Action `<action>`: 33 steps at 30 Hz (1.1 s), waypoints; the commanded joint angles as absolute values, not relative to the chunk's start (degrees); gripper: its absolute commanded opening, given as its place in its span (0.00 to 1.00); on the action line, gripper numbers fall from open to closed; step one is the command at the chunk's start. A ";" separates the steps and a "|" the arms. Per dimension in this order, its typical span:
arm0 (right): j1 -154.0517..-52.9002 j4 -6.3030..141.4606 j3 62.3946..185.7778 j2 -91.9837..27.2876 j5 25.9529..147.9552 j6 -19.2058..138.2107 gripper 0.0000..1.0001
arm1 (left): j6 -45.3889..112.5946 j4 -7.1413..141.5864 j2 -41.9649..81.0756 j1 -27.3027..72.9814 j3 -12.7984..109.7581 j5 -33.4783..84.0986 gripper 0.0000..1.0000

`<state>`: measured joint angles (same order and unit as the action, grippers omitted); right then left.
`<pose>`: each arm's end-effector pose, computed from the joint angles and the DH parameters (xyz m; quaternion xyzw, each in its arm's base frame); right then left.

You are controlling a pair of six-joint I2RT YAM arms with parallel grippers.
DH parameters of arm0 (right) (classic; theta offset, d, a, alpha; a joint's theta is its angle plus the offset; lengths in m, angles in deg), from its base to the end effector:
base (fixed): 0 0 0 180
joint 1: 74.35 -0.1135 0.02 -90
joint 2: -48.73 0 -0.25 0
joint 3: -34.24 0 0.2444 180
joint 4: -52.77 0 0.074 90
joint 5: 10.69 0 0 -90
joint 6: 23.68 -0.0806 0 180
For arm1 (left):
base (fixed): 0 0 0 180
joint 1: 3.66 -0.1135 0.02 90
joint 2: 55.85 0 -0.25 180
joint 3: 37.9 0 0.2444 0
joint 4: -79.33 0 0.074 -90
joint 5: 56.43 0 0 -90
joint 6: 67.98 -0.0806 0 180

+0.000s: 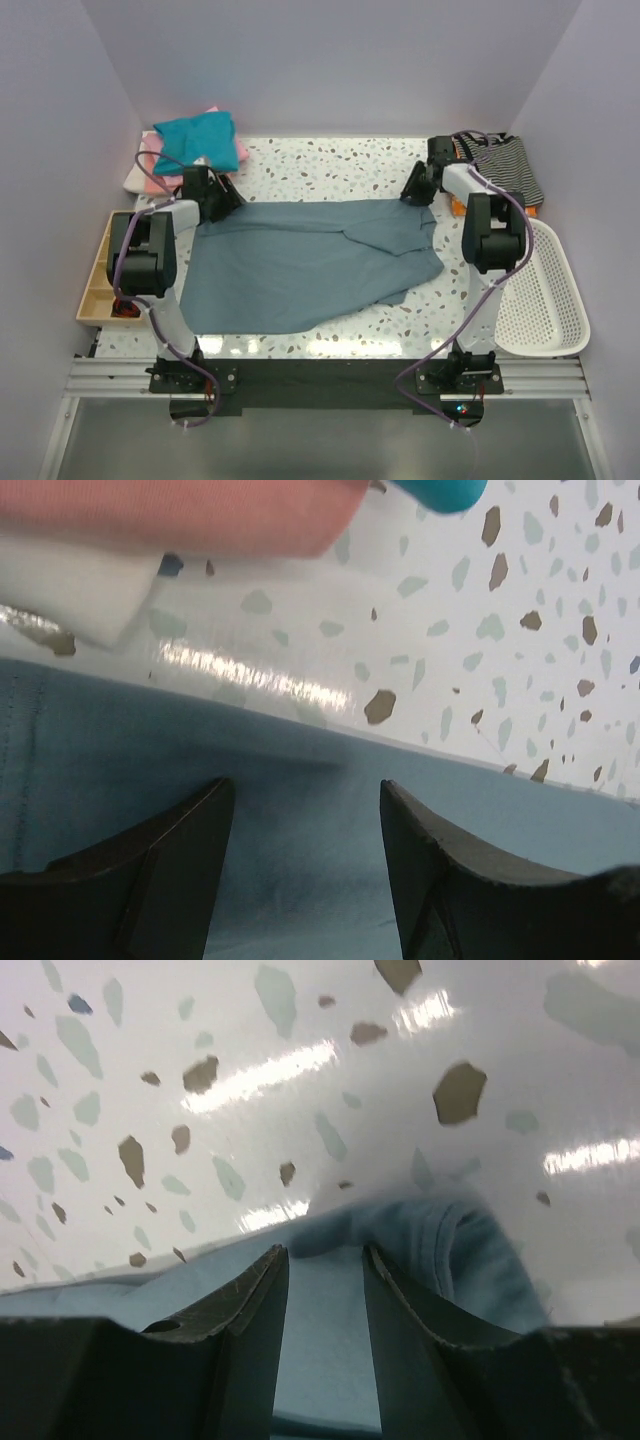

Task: Fold and stack the t-shirts
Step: Fold the flattened tshirt in 1/3 of the way

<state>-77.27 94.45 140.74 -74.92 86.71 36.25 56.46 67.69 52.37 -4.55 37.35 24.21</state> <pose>0.4706 0.0344 0.1178 0.2088 0.9384 0.1357 0.2394 0.4127 -0.0067 0.1101 -0.2490 0.8857 -0.1831 0.3465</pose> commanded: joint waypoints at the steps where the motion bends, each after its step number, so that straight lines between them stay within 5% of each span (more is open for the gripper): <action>1: -76.90 97.13 148.80 -80.98 83.36 35.91 0.40 | 53.40 63.27 58.49 -4.63 40.64 30.14 0.66; 8: -76.90 92.04 155.50 -83.81 85.98 37.92 0.42 | 53.40 68.53 59.82 -4.10 42.32 28.04 0.66; 12: -76.90 84.07 151.48 -75.59 90.55 39.77 0.45 | 53.23 73.90 55.52 -1.12 38.64 26.01 0.67; 16: -76.90 76.21 138.66 -61.77 89.87 40.74 0.48 | 52.00 77.86 44.39 3.36 35.12 28.29 0.69; 22: -78.21 85.26 126.00 -46.14 88.97 34.96 0.50 | 51.64 73.83 28.82 10.04 31.25 33.48 0.73; 33: -86.83 90.09 86.19 -16.15 89.25 28.36 0.49 | 56.74 65.30 3.15 14.27 5.68 33.40 0.73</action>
<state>-85.00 86.34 94.10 -25.85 88.57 33.13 54.56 70.48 9.56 12.77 11.99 32.36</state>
